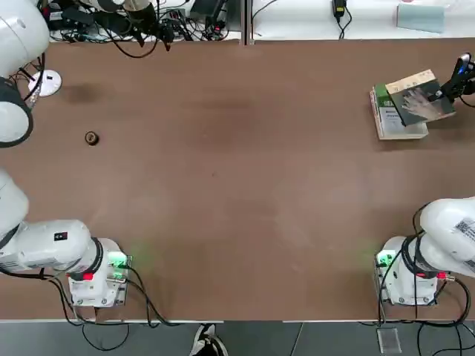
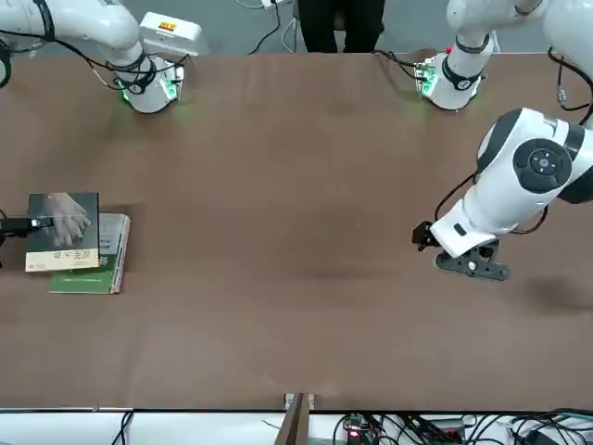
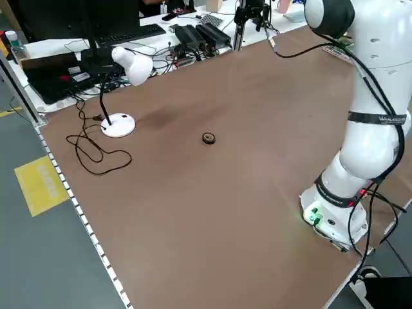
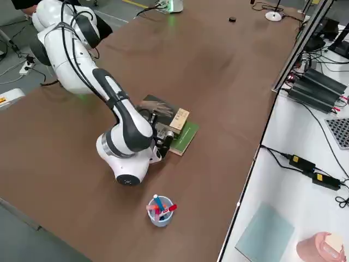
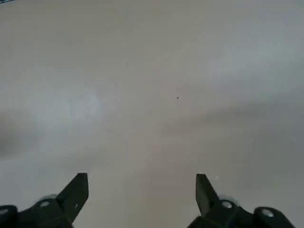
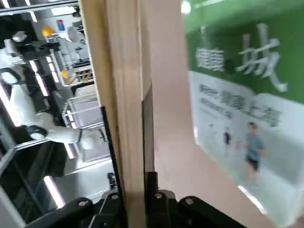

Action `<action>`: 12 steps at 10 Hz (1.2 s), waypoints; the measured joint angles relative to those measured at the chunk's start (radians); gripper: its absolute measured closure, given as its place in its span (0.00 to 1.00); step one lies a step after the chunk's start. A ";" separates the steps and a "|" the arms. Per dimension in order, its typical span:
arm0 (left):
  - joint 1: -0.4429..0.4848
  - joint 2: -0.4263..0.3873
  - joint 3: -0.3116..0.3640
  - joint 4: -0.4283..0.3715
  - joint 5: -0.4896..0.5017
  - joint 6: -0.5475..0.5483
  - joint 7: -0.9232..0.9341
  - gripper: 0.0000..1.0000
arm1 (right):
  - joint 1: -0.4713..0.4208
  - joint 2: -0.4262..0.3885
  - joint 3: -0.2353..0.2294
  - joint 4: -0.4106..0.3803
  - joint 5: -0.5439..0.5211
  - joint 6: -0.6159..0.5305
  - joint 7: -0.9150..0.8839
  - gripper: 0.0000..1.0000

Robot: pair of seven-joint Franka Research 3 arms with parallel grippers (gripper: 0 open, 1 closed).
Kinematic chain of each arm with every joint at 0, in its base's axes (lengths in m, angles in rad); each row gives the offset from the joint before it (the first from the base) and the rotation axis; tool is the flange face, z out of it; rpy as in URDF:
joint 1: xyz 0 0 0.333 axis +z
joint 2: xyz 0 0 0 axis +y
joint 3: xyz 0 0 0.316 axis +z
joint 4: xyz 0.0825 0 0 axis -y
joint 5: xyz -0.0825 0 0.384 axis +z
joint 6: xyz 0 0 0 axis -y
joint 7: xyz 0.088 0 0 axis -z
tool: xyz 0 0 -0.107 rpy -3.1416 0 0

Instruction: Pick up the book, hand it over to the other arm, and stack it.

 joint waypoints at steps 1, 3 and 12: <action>0.004 -0.013 -0.003 -0.022 -0.001 0.013 0.000 0.00 | 0.000 0.003 0.001 0.005 -0.007 0.014 -0.006 0.84; 0.002 -0.057 -0.001 -0.098 -0.023 0.069 -0.006 0.00 | 0.000 0.005 0.001 0.011 -0.017 0.033 -0.014 0.84; -0.236 -0.317 0.354 -0.371 -0.170 0.098 0.016 0.00 | -0.001 0.012 -0.006 0.014 -0.022 0.104 -0.007 0.84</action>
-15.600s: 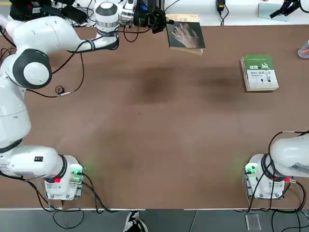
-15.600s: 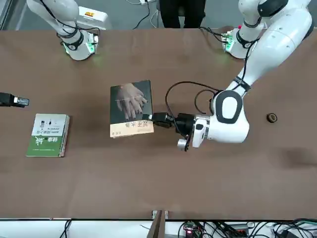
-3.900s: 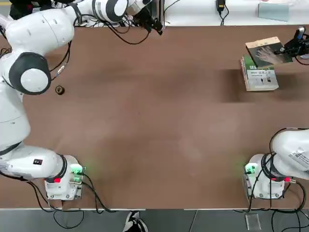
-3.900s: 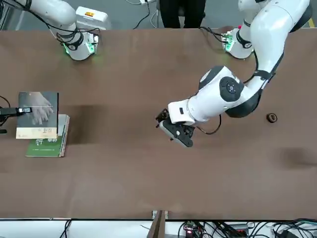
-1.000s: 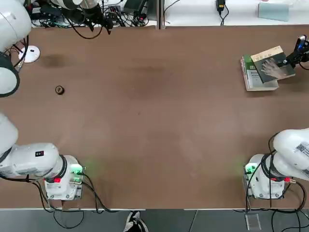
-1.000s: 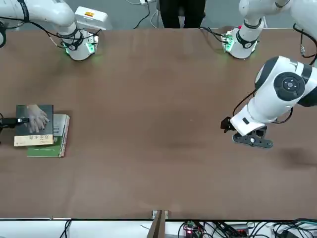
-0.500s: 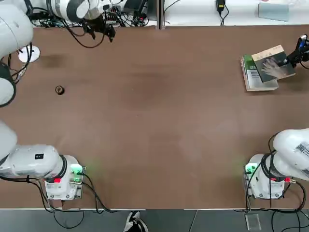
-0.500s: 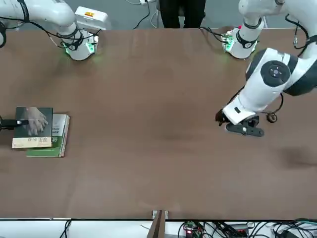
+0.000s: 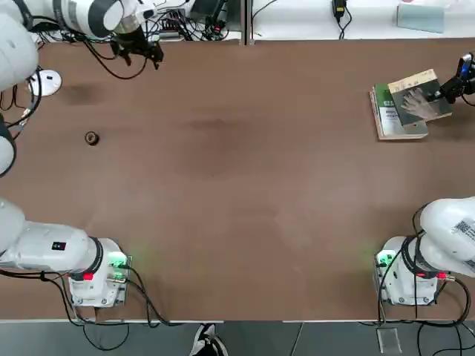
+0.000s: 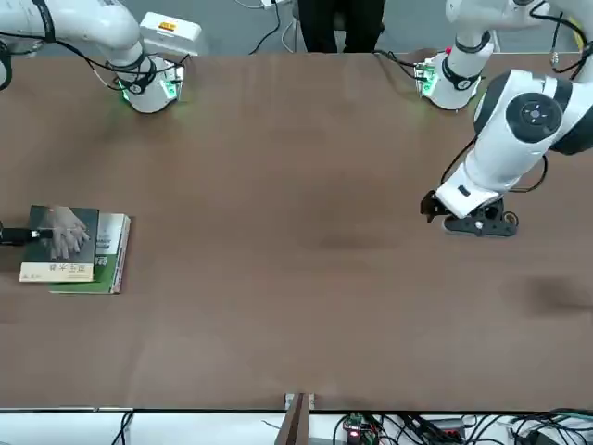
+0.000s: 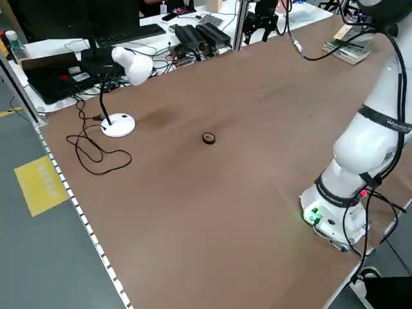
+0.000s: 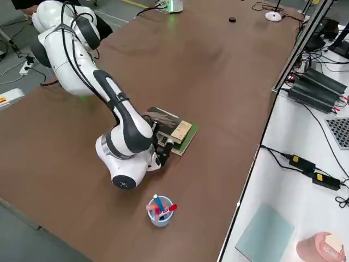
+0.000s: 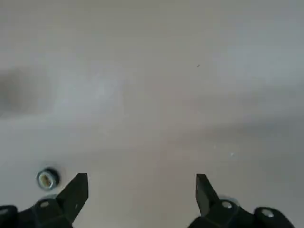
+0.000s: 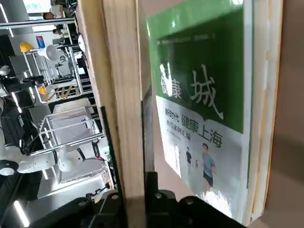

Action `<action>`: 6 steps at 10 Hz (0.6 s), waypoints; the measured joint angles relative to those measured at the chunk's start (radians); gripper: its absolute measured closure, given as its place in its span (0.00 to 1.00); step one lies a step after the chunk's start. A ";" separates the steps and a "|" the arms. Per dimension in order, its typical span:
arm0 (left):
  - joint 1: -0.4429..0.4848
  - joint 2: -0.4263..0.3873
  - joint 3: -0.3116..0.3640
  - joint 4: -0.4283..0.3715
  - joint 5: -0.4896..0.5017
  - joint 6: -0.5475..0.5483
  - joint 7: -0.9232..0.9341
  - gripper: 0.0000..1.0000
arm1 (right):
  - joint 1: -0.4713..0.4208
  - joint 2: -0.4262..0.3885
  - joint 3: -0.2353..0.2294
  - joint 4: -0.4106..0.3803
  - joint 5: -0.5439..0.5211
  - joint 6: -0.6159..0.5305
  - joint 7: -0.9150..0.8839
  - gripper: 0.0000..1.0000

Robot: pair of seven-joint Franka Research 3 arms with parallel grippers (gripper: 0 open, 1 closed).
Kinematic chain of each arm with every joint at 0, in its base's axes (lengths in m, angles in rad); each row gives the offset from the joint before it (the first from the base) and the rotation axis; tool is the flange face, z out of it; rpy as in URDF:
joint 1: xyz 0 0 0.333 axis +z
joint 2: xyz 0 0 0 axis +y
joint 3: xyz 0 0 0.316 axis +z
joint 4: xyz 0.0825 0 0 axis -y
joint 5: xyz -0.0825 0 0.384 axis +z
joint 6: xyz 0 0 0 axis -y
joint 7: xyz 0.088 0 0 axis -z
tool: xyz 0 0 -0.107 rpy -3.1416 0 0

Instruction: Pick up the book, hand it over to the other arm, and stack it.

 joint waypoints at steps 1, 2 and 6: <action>0.000 -0.017 0.015 -0.007 -0.005 -0.021 0.008 0.00 | -0.001 0.003 -0.001 -0.005 0.000 0.000 0.008 0.84; -0.001 -0.031 0.033 -0.009 -0.005 -0.040 0.022 0.00 | -0.001 0.005 -0.001 -0.011 0.000 0.000 0.018 0.84; -0.009 -0.070 0.131 0.003 -0.006 -0.063 0.130 0.00 | -0.004 0.014 -0.004 -0.053 0.005 0.021 0.030 0.84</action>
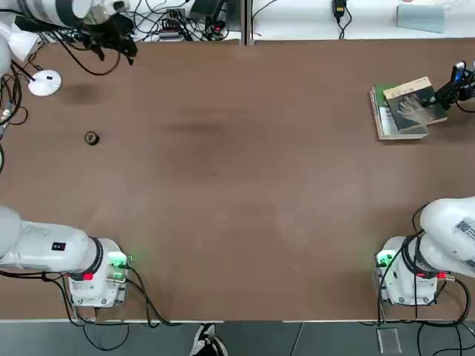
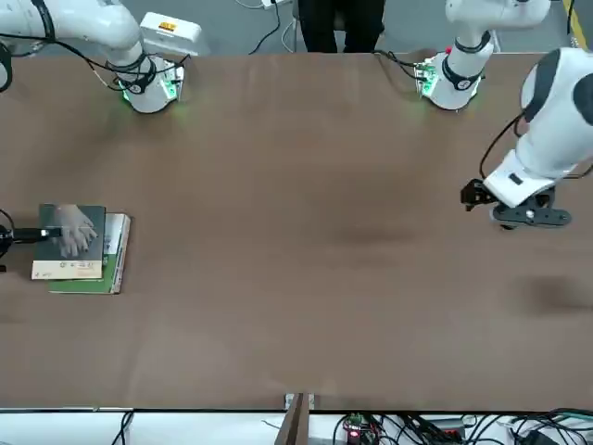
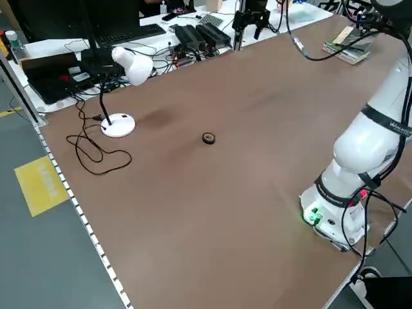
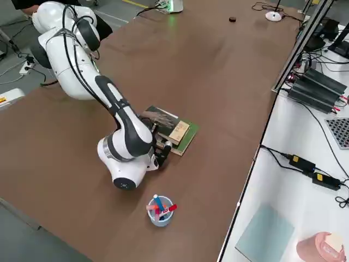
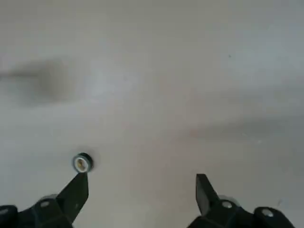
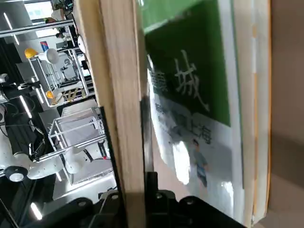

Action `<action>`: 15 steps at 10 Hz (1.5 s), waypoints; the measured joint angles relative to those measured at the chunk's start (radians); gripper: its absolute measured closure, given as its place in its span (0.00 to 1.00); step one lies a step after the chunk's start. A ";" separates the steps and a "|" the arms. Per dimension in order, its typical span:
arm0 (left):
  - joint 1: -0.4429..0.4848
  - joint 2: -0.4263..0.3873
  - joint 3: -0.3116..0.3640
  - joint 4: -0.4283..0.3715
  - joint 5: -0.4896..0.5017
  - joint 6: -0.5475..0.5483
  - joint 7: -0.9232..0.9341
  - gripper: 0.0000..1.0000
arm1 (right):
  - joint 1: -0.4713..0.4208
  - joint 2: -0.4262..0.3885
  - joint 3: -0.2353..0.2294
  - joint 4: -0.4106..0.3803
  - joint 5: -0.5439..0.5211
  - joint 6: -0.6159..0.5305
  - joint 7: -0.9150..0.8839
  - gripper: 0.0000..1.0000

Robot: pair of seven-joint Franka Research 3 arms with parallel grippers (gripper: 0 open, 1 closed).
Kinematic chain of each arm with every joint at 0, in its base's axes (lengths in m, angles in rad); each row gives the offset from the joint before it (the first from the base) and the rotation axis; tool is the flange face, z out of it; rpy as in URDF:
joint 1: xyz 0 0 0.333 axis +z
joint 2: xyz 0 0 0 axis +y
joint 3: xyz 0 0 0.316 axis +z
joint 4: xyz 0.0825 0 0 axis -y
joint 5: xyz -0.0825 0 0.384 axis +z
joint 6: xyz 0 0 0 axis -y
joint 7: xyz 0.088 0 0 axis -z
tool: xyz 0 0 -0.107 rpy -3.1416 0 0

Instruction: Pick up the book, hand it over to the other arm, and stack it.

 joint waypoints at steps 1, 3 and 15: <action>0.001 -0.005 0.011 0.006 0.000 0.000 0.012 0.00 | -0.001 0.002 -0.001 -0.003 0.001 0.002 0.000 0.84; 0.002 -0.025 0.019 0.018 0.000 -0.031 0.014 0.00 | -0.003 0.002 -0.001 -0.003 0.002 0.003 0.000 0.84; 0.092 -0.109 0.020 0.141 -0.066 -0.277 0.051 0.00 | 0.011 0.002 0.004 -0.004 0.064 0.098 0.010 0.84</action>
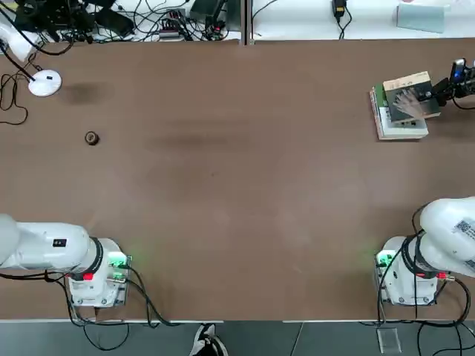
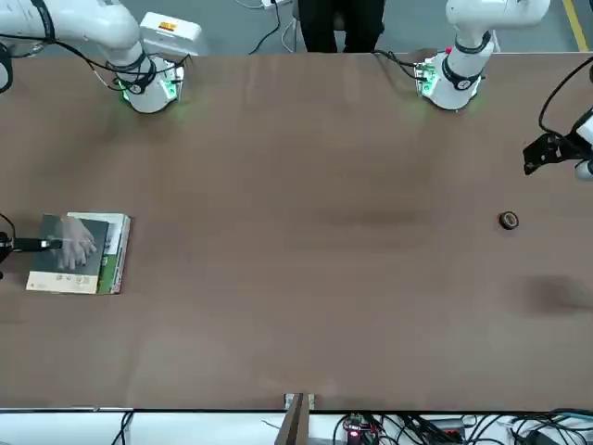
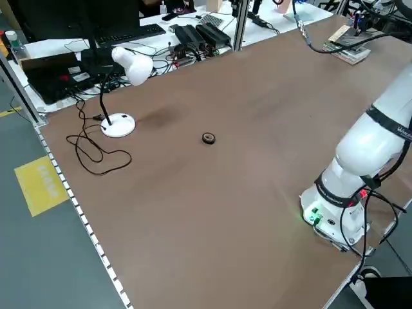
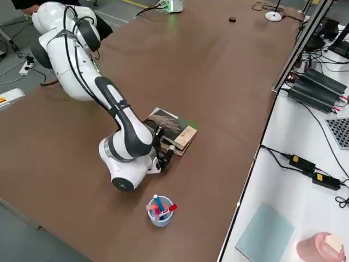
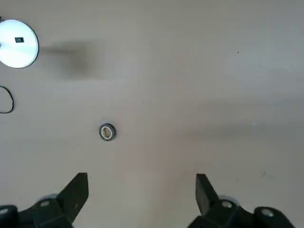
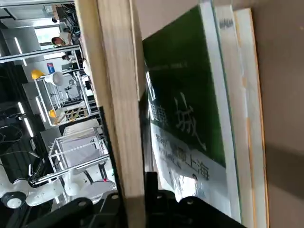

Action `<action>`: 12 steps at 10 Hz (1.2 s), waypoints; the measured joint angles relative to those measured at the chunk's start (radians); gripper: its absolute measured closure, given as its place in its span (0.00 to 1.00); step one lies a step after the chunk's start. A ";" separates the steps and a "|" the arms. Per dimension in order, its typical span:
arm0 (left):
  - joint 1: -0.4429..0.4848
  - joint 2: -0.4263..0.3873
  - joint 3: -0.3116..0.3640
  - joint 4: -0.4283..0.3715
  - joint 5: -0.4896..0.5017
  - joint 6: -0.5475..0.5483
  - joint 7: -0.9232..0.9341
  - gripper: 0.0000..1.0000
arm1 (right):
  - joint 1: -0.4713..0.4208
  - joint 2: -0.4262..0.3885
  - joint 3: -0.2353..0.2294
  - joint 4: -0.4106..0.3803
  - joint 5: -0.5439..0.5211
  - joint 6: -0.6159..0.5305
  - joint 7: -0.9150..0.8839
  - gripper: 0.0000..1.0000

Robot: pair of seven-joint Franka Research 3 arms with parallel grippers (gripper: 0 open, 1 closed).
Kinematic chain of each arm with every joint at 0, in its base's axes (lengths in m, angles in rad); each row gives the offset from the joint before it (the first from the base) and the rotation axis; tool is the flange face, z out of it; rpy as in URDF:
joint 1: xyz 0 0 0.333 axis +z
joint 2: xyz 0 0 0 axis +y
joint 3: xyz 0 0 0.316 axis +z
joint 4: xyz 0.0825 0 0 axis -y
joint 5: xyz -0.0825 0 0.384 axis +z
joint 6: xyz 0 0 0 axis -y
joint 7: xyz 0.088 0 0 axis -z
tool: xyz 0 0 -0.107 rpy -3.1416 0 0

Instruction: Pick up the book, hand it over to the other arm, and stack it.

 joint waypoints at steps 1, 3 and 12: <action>0.000 0.000 -0.004 0.000 0.000 0.000 0.000 0.00 | 0.006 0.000 0.000 0.000 0.000 0.003 0.000 0.84; -0.001 0.001 -0.017 0.000 0.000 0.000 0.000 0.00 | 0.015 0.000 0.000 0.000 -0.003 0.018 -0.001 0.84; 0.000 0.001 -0.021 0.004 0.000 0.000 0.000 0.00 | 0.021 0.000 0.000 0.000 -0.026 0.027 -0.006 0.84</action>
